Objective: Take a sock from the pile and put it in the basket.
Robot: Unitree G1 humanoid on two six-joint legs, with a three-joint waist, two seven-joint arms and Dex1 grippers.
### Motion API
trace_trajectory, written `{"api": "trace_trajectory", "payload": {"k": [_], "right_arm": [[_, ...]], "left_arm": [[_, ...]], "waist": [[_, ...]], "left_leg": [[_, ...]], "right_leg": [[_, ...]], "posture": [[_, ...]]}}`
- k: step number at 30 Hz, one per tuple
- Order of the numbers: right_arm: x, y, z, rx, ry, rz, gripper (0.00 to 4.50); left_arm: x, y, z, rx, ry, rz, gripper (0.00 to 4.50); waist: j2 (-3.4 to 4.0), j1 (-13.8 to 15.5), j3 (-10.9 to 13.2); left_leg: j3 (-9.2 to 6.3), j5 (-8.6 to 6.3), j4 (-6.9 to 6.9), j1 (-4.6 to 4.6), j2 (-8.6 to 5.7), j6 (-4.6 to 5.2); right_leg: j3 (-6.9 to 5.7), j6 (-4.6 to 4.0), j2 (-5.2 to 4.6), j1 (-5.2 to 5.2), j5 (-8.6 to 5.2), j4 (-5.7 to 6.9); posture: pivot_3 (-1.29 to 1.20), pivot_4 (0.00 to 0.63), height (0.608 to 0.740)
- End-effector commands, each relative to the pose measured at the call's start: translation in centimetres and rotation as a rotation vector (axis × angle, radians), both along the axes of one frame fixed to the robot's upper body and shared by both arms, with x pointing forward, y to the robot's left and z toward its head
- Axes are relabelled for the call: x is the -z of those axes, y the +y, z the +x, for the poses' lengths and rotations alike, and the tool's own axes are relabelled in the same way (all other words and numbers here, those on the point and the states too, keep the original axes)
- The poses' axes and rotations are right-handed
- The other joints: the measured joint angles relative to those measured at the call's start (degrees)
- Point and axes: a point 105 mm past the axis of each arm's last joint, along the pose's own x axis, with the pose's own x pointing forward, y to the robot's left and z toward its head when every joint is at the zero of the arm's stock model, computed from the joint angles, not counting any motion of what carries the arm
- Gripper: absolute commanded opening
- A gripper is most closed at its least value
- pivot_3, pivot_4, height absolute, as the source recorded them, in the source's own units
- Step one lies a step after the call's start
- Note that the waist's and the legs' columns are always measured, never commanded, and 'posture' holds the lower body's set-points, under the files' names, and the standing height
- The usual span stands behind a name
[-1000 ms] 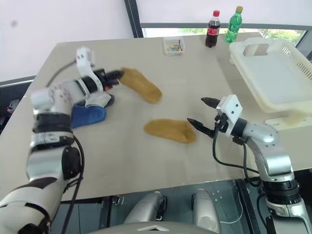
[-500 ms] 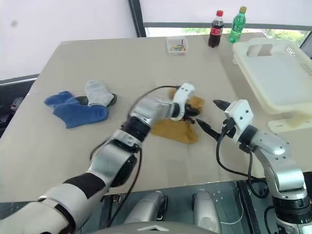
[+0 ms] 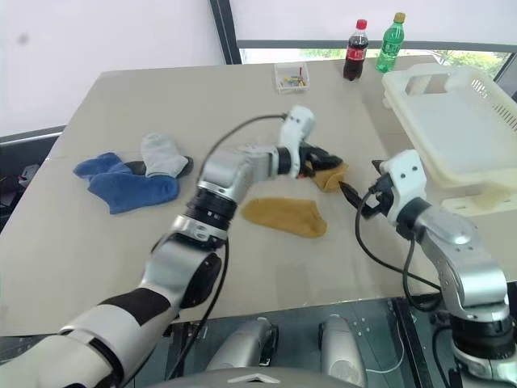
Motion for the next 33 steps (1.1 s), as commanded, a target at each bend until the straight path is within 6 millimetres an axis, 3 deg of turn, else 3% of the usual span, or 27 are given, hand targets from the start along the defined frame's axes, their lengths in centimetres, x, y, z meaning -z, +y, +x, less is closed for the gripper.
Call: {"api": "trace_trajectory", "payload": {"k": [1, 5, 11, 13, 16, 20, 22, 29, 33], "right_arm": [[0.3, -0.1, 2.2, 0.073, 0.058, 0.051, 4.5], [1.4, 0.4, 4.5, 0.124, 0.132, 0.098, 4.5], [4.2, -0.2, 5.9, 0.173, 0.217, 0.028, 4.5], [4.8, -0.4, 6.1, 0.178, 0.235, 0.019, 3.97], [4.7, -0.7, 6.4, 0.173, 0.212, 0.01, 2.84], [3.8, -0.2, 6.3, 0.109, 0.165, 0.011, 0.73], [3.4, 0.1, 6.1, 0.077, 0.142, 0.012, 0.05], [0.9, 1.0, 4.4, -0.086, 0.068, 0.032, 0.05], [-0.6, 2.0, 1.1, -0.24, 0.049, 0.002, 0.05]], "left_arm": [[-1.9, 1.2, 1.6, -0.03, -0.152, 0.053, 2.8], [1.2, 1.8, 3.6, -0.073, -0.197, 0.182, 2.8], [6.8, 2.0, 3.9, -0.113, -0.136, 0.329, 2.8], [7.3, 2.0, 3.9, -0.132, -0.119, 0.322, 2.87], [6.5, 1.5, 3.8, -0.13, -0.092, 0.217, 2.05], [4.7, 1.7, 4.0, -0.12, -0.071, 0.067, 0.04], [3.8, 1.9, 4.0, -0.112, -0.059, -0.006, 0.0], [0.5, 4.8, 3.2, -0.072, -0.029, -0.202, 0.0], [0.3, 7.9, -1.5, -0.016, -0.014, -0.225, 0.0]], "waist": [[0.0, 0.2, 0.0], [0.01, 0.7, 0.0], [-0.02, 0.1, 0.0], [0.02, -0.1, 0.0], [0.02, -0.2, 0.0], [0.02, -0.4, 0.0], [0.02, -0.7, 0.0], [0.02, -2.0, 0.0], [0.05, -3.2, 0.0]], "left_leg": [[0.0, 0.0, -0.01, 0.01, -0.02, 0.0], [-0.1, 0.0, -0.03, -0.04, -0.16, 0.01], [-0.2, -0.02, -0.07, -0.36, -0.55, 0.07], [-0.23, -0.02, 0.06, -0.62, -0.57, 0.07], [-0.25, -0.02, 0.37, -0.77, -0.59, 0.07], [-0.22, -0.01, 0.54, -0.76, -0.6, 0.07], [-0.2, -0.01, 0.55, -0.79, -0.6, 0.07], [-0.14, -0.01, 0.57, -1.09, -0.6, 0.07], [-0.17, -0.01, 0.46, -1.08, -0.57, 0.07]], "right_leg": [[0.0, 0.0, -0.01, 0.01, 0.0, -0.01], [-0.12, -0.01, -0.12, 0.03, 0.0, -0.12], [-0.14, -0.01, -0.36, -0.28, -0.01, -0.14], [-0.12, 0.0, -0.37, -0.6, -0.01, -0.01], [-0.12, 0.0, -0.36, -0.73, -0.01, 0.31], [-0.07, 0.01, -0.36, -0.77, -0.01, 0.6], [-0.04, 0.01, -0.36, -0.86, -0.01, 0.68], [0.09, 0.01, -0.37, -1.23, -0.01, 0.77], [0.18, 0.01, -0.35, -1.31, -0.01, 0.78]], "posture": [[0.0, 0.15, 0.74], [0.0, 0.15, 0.74], [0.0, 0.15, 0.74], [0.0, 0.15, 0.74], [0.0, 0.15, 0.74], [0.0, 0.15, 0.74], [0.0, 0.15, 0.74], [0.0, 0.15, 0.74], [0.0, 0.15, 0.74]]}}
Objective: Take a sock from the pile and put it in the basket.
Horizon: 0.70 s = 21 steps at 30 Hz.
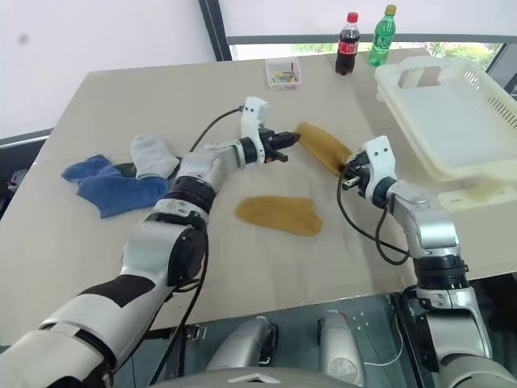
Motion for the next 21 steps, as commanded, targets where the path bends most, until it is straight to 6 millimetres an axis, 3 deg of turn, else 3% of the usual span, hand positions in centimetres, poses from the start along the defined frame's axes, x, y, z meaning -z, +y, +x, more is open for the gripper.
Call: {"api": "trace_trajectory", "payload": {"k": [1, 5, 9, 11, 21], "right_arm": [[-2.2, 0.5, -2.9, -0.116, -0.057, -0.012, 0.05], [-2.0, 0.9, -4.6, -0.154, -0.039, -0.041, 0.05], [0.0, 1.5, -6.0, -0.183, 0.013, -0.083, 0.05], [0.6, 1.8, -6.3, -0.199, 0.026, -0.095, 0.05], [2.1, 3.8, -7.7, -0.264, 0.068, -0.114, 0.05]], "left_arm": [[-1.0, 2.5, -4.8, 0.043, -0.028, 0.004, 0.0], [0.3, 4.2, -9.0, 0.008, 0.022, 0.032, 0.0], [3.3, 5.0, -12.1, -0.032, 0.066, 0.138, 0.0], [3.5, 5.1, -12.7, -0.04, 0.063, 0.145, 0.0], [4.7, 6.8, -13.1, -0.103, 0.065, 0.202, 0.0]], "waist": [[0.01, -0.7, 0.0], [0.0, 0.0, 0.0], [0.03, 1.8, 0.0], [0.0, 2.3, 0.0], [0.0, 3.2, 0.0]], "left_leg": [[-0.03, -0.01, -0.05, -0.02, 0.0, 0.0], [-0.17, 0.0, 0.0, 0.06, -0.04, -0.02], [-0.15, 0.01, -0.06, 0.58, -0.05, -0.06], [-0.1, -0.02, -0.26, 1.14, -0.05, -0.03], [-0.11, -0.02, -0.25, 1.11, -0.05, -0.04]], "right_leg": [[0.14, 0.0, 0.01, -0.08, 0.0, 0.02], [0.3, 0.0, 0.12, -0.16, 0.0, 0.06], [0.31, -0.01, 0.16, 0.33, 0.03, 0.01], [0.33, -0.02, 0.16, 0.86, 0.01, -0.12], [0.33, -0.02, 0.15, 0.84, 0.01, -0.13]], "posture": [[0.0, 0.15, 0.74], [0.0, 0.15, 0.74], [0.0, 0.15, 0.74], [0.0, 0.15, 0.74], [0.0, 0.15, 0.74]]}}
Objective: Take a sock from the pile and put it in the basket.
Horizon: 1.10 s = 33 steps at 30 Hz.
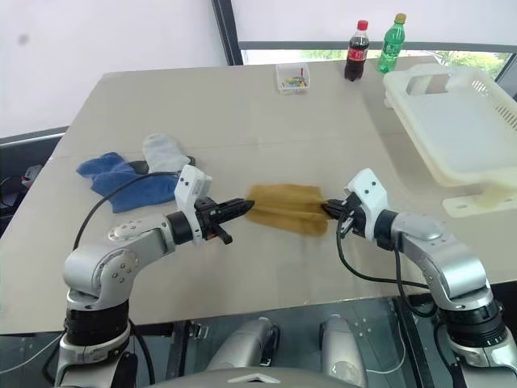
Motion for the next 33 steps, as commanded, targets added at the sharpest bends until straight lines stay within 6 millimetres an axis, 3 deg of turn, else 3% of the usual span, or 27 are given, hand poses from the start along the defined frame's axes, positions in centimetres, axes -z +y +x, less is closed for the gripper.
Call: {"api": "trace_trajectory", "payload": {"k": [1, 12, 13, 17, 20, 21, 22, 24, 26, 30, 31, 33], "right_arm": [[-0.4, 0.5, -0.6, -0.018, -0.029, -0.017, 0.05], [2.0, -0.7, 0.0, 0.054, -0.029, -0.126, 0.05], [2.1, -0.8, 0.1, 0.06, -0.03, -0.129, 0.0], [2.8, -1.2, 0.6, 0.066, -0.014, -0.139, 0.0], [2.3, -1.1, 0.4, 0.029, -0.042, -0.144, 0.98], [2.0, -1.2, 0.4, 0.027, -0.063, -0.153, 1.53], [1.8, -1.3, 0.3, 0.025, -0.08, -0.162, 1.83], [1.0, -1.5, 0.3, 0.027, -0.111, -0.155, 2.85], [0.3, -1.7, 0.1, 0.021, -0.131, -0.147, 2.85], [-1.6, -2.1, -0.2, -0.022, -0.218, -0.155, 2.85], [-1.9, -2.3, -0.2, -0.023, -0.231, -0.159, 2.91], [-2.3, -2.6, -0.1, -0.02, -0.242, -0.16, 2.29]], "left_arm": [[-0.1, 0.5, 0.4, -0.013, -0.043, 0.028, 0.0], [3.0, 0.1, -0.5, 0.051, 0.01, 0.084, 0.0], [3.1, 0.0, -0.6, 0.053, 0.014, 0.077, 0.63], [3.1, 0.1, -0.7, 0.043, 0.014, 0.072, 2.33], [2.7, 1.2, -1.0, 0.036, 0.006, 0.065, 3.81], [2.4, 1.7, -1.2, 0.039, 0.001, 0.058, 4.34], [2.1, 2.1, -1.4, 0.043, -0.002, 0.05, 4.49], [0.8, 3.1, -1.6, 0.064, -0.005, 0.0, 4.5], [-0.4, 3.4, -1.7, 0.09, -0.007, -0.051, 4.5], [-4.4, 1.1, -1.4, 0.247, -0.059, -0.141, 4.5], [-4.6, 0.6, -1.2, 0.26, -0.061, -0.141, 4.26], [-4.3, -0.6, -0.9, 0.304, -0.055, -0.111, 3.72]], "waist": [[0.0, 0.0, 0.0], [0.0, 0.0, 0.0], [0.0, 0.0, 0.0], [0.0, 0.1, 0.0], [0.0, 0.0, 0.0], [0.0, 0.0, 0.0], [0.0, -0.2, 0.0], [0.0, -0.2, 0.0], [0.0, 0.0, 0.0], [-0.03, 0.9, 0.0], [-0.05, 1.0, 0.0], [-0.04, 1.1, 0.0]], "left_leg": [[0.0, 0.0, 0.0, 0.0, 0.0, 0.0], [0.0, 0.0, -0.02, -0.01, -0.01, 0.0], [0.0, 0.0, -0.02, -0.01, -0.01, 0.0], [-0.01, 0.0, -0.04, -0.01, -0.01, 0.0], [-0.01, 0.0, -0.04, 0.0, -0.01, 0.0], [-0.01, 0.0, -0.04, 0.0, 0.0, 0.0], [-0.01, 0.0, -0.05, 0.0, 0.0, 0.0], [0.0, 0.0, -0.11, 0.0, 0.03, 0.0], [-0.02, 0.0, -0.15, 0.0, 0.05, -0.01], [-0.09, 0.0, -0.14, -0.03, -0.03, 0.01], [-0.1, -0.01, -0.12, -0.03, -0.04, 0.01], [-0.12, -0.01, -0.13, -0.01, -0.05, 0.02]], "right_leg": [[0.0, 0.0, -0.01, 0.0, 0.0, 0.0], [-0.01, 0.0, -0.02, 0.01, 0.0, -0.05], [0.0, 0.0, -0.02, 0.01, 0.0, -0.05], [-0.02, 0.0, -0.01, 0.01, 0.0, -0.06], [-0.02, 0.0, -0.02, 0.02, 0.0, -0.07], [-0.02, 0.0, -0.02, 0.02, 0.0, -0.07], [-0.01, 0.0, -0.01, 0.02, 0.0, -0.08], [0.0, 0.0, 0.01, -0.03, 0.0, -0.07], [-0.03, -0.01, 0.02, -0.04, -0.01, -0.1], [-0.16, 0.0, -0.04, 0.02, 0.0, -0.23], [-0.18, 0.01, -0.06, 0.04, 0.01, -0.25], [-0.18, 0.01, -0.05, 0.12, 0.01, -0.31]], "posture": [[0.0, 0.15, 0.74], [0.0, 0.15, 0.74], [0.0, 0.15, 0.74], [0.0, 0.15, 0.74], [0.0, 0.15, 0.74], [0.0, 0.15, 0.74], [0.0, 0.15, 0.74], [0.0, 0.15, 0.74], [0.0, 0.15, 0.74], [0.0, 0.15, 0.74], [0.0, 0.15, 0.74], [0.0, 0.15, 0.74]]}}
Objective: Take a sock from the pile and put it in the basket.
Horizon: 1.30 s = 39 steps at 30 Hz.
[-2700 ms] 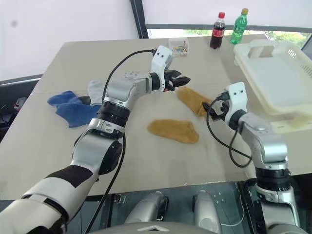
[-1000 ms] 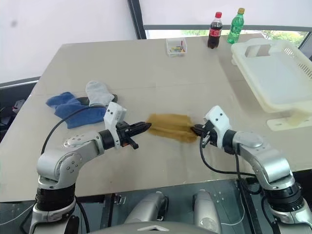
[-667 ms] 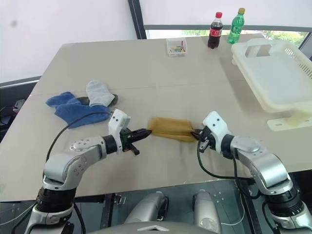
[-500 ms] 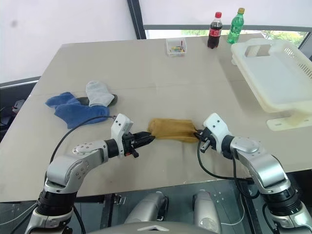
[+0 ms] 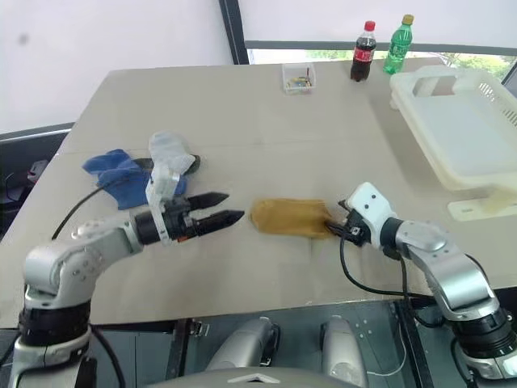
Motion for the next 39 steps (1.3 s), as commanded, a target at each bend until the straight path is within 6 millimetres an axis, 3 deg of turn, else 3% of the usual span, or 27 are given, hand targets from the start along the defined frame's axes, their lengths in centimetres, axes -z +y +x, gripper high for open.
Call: {"api": "trace_trajectory", "payload": {"k": [1, 5, 8, 10, 13, 17, 19, 21, 23, 25, 26, 29, 32, 39], "right_arm": [[-2.2, -0.1, -0.2, -0.033, -0.092, 0.003, 1.98], [-3.2, 0.4, -0.5, -0.064, -0.109, 0.044, 0.01], [-3.0, 1.8, -0.4, -0.093, -0.107, 0.076, 0.0], [-2.2, 2.8, -0.1, -0.107, -0.092, 0.094, 0.0], [0.8, 3.8, 0.5, -0.118, -0.038, 0.055, 0.0], [6.0, 2.9, 0.8, -0.103, 0.057, -0.071, 0.0], [7.6, 2.2, 0.8, -0.097, 0.084, -0.112, 0.0], [7.5, 2.0, 0.9, -0.103, 0.07, -0.106, 0.0], [6.4, 2.4, 0.9, -0.118, 0.033, -0.071, 0.0], [4.9, 2.8, 0.8, -0.139, -0.001, -0.028, 0.0], [4.4, 2.9, 0.7, -0.152, -0.01, -0.018, 0.0], [3.6, 3.2, 0.5, -0.178, -0.039, -0.011, 0.0], [3.6, 3.2, 0.5, -0.185, -0.047, -0.013, 0.0], [3.5, 3.4, 0.9, -0.179, -0.061, -0.019, 0.0]], "left_arm": [[0.4, -2.1, 0.0, 0.09, 0.002, 0.027, 3.31], [3.1, -4.2, 1.5, 0.099, 0.006, 0.125, 1.3], [5.7, -5.6, 2.6, 0.099, 0.0, 0.197, 0.08], [6.9, -6.2, 2.8, 0.12, -0.001, 0.22, 0.08], [8.8, -6.5, 3.2, 0.119, 0.0, 0.278, 0.08], [10.2, -6.8, 3.4, 0.103, 0.027, 0.29, 0.08], [10.7, -6.5, 3.5, 0.082, 0.045, 0.291, 0.08], [9.3, -6.4, 3.1, 0.079, 0.071, 0.179, 0.08], [5.8, -5.9, 2.9, 0.078, 0.103, -0.043, 0.08], [3.6, -3.3, 3.8, -0.01, 0.133, -0.166, 0.08], [3.3, -2.0, 4.1, -0.054, 0.142, -0.179, 0.59], [3.5, 1.6, 5.0, -0.184, 0.183, -0.111, 1.74], [3.9, 2.8, 4.9, -0.191, 0.258, -0.082, 3.24], [5.3, 0.0, 3.8, -0.029, 0.474, -0.059, 3.24]], "waist": [[0.01, 0.0, 0.0], [0.01, -0.1, 0.0], [0.0, -0.1, 0.0], [0.0, -0.3, 0.0], [0.0, -0.4, 0.0], [0.03, 0.0, -0.1], [-0.02, 0.1, -0.2], [-0.08, 0.1, -0.3], [-0.07, 0.0, -0.3], [-0.11, 0.1, -0.2], [-0.11, 0.0, -0.2], [-0.1, -0.3, -0.2], [-0.1, -0.3, -0.2], [-0.14, -0.1, -0.2]], "left_leg": [[0.0, 0.0, -0.01, 0.0, 0.0, 0.0], [0.0, 0.01, -0.15, 0.0, 0.01, -0.01], [0.0, 0.01, -0.2, 0.0, 0.02, -0.01], [0.0, 0.01, -0.21, 0.0, 0.03, -0.01], [-0.03, 0.01, -0.28, 0.0, 0.04, -0.01], [-0.08, 0.02, -0.26, 0.02, -0.02, 0.0], [-0.14, 0.02, -0.27, 0.26, -0.03, 0.0], [-0.19, 0.0, -0.53, 0.95, -0.03, 0.0], [-0.24, -0.01, -0.55, 1.09, 0.0, 0.02], [-0.33, 0.0, -0.53, 1.01, 0.02, 0.02], [-0.38, 0.01, -0.51, 0.92, 0.02, -0.01], [-0.37, 0.02, -0.55, 0.84, 0.03, -0.03], [-0.34, 0.01, -0.58, 0.8, -0.01, -0.02], [-0.39, 0.02, -0.58, 0.78, -0.04, -0.03]], "right_leg": [[0.0, 0.0, 0.01, 0.01, 0.0, -0.01], [0.01, 0.0, 0.02, 0.0, 0.0, -0.12], [0.01, -0.01, 0.02, 0.0, 0.0, -0.18], [0.01, -0.01, 0.02, 0.0, 0.0, -0.2], [-0.02, -0.01, 0.02, -0.01, 0.0, -0.26], [-0.11, -0.01, -0.01, 0.09, 0.01, -0.35], [-0.16, 0.0, -0.02, 0.35, 0.01, -0.42], [-0.21, 0.01, -0.02, 0.99, -0.01, -0.59], [-0.26, 0.02, -0.01, 1.14, -0.02, -0.59], [-0.32, 0.02, 0.01, 1.06, -0.02, -0.54], [-0.36, 0.02, 0.01, 0.97, -0.02, -0.51], [-0.34, 0.01, 0.02, 0.82, -0.02, -0.47], [-0.31, 0.0, 0.0, 0.83, -0.02, -0.58], [-0.35, 0.0, 0.0, 0.81, -0.02, -0.56]], "posture": [[0.0, 0.15, 0.74], [0.0, 0.15, 0.74], [0.0, 0.15, 0.74], [0.0, 0.15, 0.74], [0.0, 0.15, 0.74], [0.0, 0.15, 0.74], [0.0, 0.15, 0.74], [0.0, 0.15, 0.74], [0.0, 0.15, 0.74], [0.0, 0.15, 0.74], [0.0, 0.15, 0.74], [0.0, 0.15, 0.74], [0.0, 0.15, 0.74], [0.0, 0.15, 0.74]]}}
